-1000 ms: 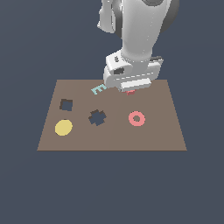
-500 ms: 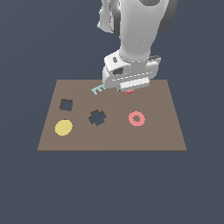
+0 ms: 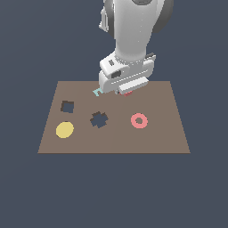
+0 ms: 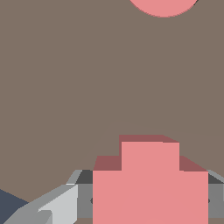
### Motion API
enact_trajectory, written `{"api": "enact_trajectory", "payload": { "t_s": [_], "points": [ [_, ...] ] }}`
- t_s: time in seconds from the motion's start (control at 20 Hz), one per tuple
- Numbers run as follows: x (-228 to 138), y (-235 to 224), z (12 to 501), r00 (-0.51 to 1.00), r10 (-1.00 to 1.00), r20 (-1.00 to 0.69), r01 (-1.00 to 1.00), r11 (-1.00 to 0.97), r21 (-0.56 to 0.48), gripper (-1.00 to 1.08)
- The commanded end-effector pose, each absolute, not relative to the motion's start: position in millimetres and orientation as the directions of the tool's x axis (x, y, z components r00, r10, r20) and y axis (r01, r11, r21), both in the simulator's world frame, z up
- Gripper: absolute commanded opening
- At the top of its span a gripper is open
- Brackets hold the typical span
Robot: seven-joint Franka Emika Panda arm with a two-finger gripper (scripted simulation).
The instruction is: Insert a designated object into the corresponding slot on a board.
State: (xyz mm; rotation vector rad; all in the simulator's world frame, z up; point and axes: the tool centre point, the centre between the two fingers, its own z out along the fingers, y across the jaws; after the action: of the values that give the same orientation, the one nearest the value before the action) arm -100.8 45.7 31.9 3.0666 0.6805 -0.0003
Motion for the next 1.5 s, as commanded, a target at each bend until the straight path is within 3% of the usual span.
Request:
{"api": "enact_trajectory", "payload": {
  "t_s": [0.0,0.65,1.45],
  "points": [
    [-100.1,38.6,32.4,0.879,0.477,0.000,0.477,-0.879,0.001,-1.00],
    [-83.9,-6.9,34.9,0.611,0.791,0.000,0.791,-0.611,0.001,-1.00],
    [-34.2,-50.6,38.2,0.090,0.996,0.000,0.996,-0.090,0.002,-1.00]
  ]
}}
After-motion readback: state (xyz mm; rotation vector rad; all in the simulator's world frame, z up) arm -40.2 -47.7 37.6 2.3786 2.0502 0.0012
